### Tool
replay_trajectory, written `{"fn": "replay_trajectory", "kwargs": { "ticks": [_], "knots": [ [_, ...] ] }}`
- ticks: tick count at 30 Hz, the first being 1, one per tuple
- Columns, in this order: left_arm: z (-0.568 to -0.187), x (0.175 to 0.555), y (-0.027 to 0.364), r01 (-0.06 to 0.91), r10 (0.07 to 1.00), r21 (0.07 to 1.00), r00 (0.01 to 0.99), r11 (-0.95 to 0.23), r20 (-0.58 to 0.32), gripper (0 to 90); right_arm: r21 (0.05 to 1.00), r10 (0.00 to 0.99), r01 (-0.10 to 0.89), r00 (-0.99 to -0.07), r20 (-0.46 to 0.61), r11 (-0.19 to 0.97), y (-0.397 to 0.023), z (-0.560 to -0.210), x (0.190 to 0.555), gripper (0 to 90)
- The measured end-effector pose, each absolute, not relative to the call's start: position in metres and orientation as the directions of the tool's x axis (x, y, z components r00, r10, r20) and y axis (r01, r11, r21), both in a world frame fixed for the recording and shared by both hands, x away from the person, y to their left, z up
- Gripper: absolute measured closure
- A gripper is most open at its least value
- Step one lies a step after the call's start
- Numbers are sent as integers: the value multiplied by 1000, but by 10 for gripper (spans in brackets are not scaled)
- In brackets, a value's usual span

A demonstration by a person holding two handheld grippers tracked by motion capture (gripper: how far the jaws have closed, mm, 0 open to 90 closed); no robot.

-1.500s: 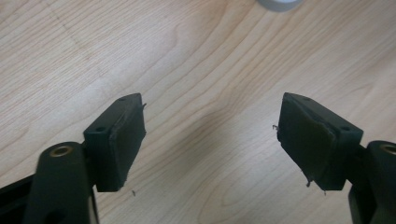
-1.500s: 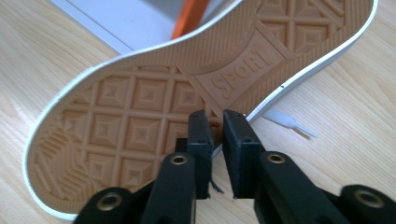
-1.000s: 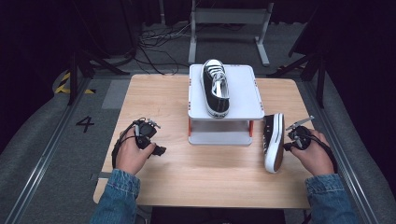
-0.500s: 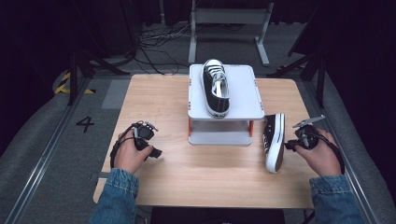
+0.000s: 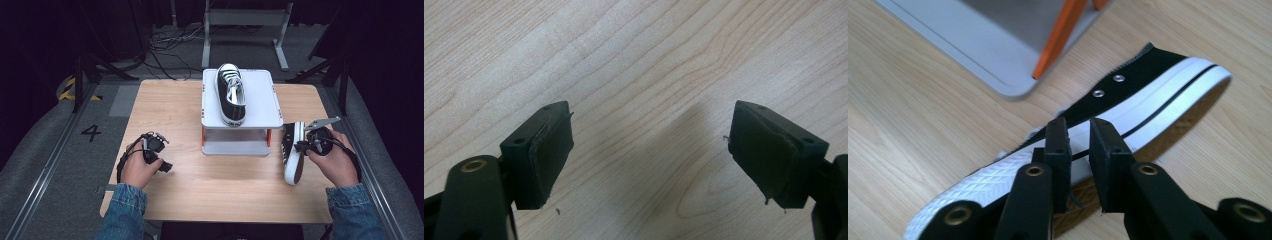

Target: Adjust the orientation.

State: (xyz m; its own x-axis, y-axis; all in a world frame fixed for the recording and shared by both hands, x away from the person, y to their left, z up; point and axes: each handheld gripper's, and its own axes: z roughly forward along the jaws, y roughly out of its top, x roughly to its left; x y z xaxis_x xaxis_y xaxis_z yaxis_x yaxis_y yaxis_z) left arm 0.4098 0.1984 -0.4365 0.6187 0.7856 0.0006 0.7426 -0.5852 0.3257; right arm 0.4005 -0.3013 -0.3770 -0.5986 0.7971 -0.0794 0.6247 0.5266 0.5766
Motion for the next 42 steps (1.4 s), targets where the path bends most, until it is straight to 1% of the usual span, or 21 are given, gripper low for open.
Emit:
{"fn": "replay_trajectory", "kwargs": {
  "ticks": [1,4,6,7,10,13,18,19,20,22,28,29,30,33,35,37,38,39,40,41,42],
  "knots": [
    [-437,410,198,746,788,323,616,-583,-2,187,578,800,627,-595,-78,522,-303,-377,400,817],
    [-437,412,197,742,784,322,621,-588,0,186,583,810,637,-583,-65,505,-307,-376,398,830],
    [-436,414,195,740,781,325,624,-589,-6,187,592,821,645,-569,-50,483,-313,-376,395,858],
    [-434,415,193,735,778,339,628,-588,-11,187,586,828,656,-559,-48,477,-319,-375,393,882],
    [-433,418,191,729,775,342,632,-593,-3,188,574,844,673,-533,-62,467,-330,-373,387,900],
    [-431,421,188,723,772,349,636,-596,0,188,576,854,682,-516,-59,452,-338,-373,384,900],
    [-431,426,183,715,759,345,651,-608,-10,187,576,887,720,-461,-19,387,-368,-378,375,900],
    [-431,426,183,715,759,345,651,-608,-10,187,576,887,720,-461,-19,387,-368,-378,375,900],
    [-431,426,183,718,761,342,648,-606,-13,188,539,898,747,-439,-39,389,-377,-382,373,900],
    [-431,428,183,714,759,349,651,-608,-8,188,509,903,769,-427,-44,388,-385,-387,373,900],
    [-430,429,181,712,758,359,652,-604,-19,187,455,927,826,-374,0,333,-411,-414,375,900],
    [-430,429,181,713,758,353,652,-606,-15,187,454,927,835,-372,49,311,-414,-421,376,900],
    [-430,429,179,714,758,352,652,-605,-21,187,480,927,828,-367,75,289,-419,-423,375,900],
    [-430,430,179,712,756,353,654,-607,-21,188,478,926,824,-373,55,303,-421,-420,373,882],
    [-430,430,180,714,758,350,652,-606,-19,187,498,927,813,-372,46,301,-423,-415,369,873],
    [-429,430,181,712,756,351,654,-608,-17,187,464,940,831,-342,-8,306,-426,-410,365,856],
    [-429,430,181,711,756,351,655,-609,-15,187,464,940,831,-342,-8,306,-426,-410,365,856],
    [-429,429,181,711,757,357,654,-605,-19,187,429,942,848,-334,-22,310,-427,-411,364,853],
    [-428,429,181,709,756,360,654,-606,-17,187,352,942,879,-334,-29,323,-425,-417,363,850],
    [-428,429,181,711,756,359,654,-605,-19,187,352,942,879,-334,-29,323,-425,-417,363,850],
    [-427,429,182,710,756,364,655,-603,-24,187,296,936,893,-352,-11,339,-421,-423,363,839]
  ]
}}
